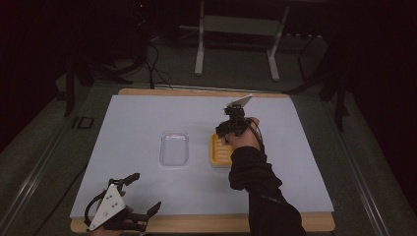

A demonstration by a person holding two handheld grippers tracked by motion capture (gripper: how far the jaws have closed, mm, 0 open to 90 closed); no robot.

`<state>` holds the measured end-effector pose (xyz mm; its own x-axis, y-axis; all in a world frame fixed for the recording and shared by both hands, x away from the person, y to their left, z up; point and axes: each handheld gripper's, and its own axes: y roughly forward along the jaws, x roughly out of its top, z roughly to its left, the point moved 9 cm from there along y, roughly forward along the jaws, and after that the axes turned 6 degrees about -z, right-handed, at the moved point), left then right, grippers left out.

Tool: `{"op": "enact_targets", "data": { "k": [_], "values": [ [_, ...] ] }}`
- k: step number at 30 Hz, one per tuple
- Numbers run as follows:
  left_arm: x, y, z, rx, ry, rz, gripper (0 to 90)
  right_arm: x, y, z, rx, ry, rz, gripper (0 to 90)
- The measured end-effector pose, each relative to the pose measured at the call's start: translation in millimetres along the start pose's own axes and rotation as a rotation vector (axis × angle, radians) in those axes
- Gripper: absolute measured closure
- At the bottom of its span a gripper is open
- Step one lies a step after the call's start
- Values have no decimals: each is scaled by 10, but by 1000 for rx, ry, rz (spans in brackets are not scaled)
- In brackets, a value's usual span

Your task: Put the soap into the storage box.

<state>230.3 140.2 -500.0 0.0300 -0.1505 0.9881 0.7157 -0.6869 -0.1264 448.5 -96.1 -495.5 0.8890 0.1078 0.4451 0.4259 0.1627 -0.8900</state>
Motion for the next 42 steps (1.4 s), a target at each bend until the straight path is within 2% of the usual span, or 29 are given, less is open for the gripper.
{"op": "enact_targets", "data": {
  "k": [4,8,16,26,35,42],
  "values": [
    [-1,3,3,1,1,0,2,-56,103,30,10,22,3,376],
    [-1,0,3,1,0,1,2,-124,220,93,7,23,9,376],
    [3,-9,-4,-3,0,-1,2,-255,436,83,7,40,35,375],
    [-3,-5,-5,-5,2,3,2,-310,565,52,13,48,54,375],
    [-7,0,-10,-11,1,5,2,-382,700,25,-5,62,88,373],
    [-1,-4,-2,-10,-5,0,2,-380,712,28,-14,57,93,364]
  ]
}}
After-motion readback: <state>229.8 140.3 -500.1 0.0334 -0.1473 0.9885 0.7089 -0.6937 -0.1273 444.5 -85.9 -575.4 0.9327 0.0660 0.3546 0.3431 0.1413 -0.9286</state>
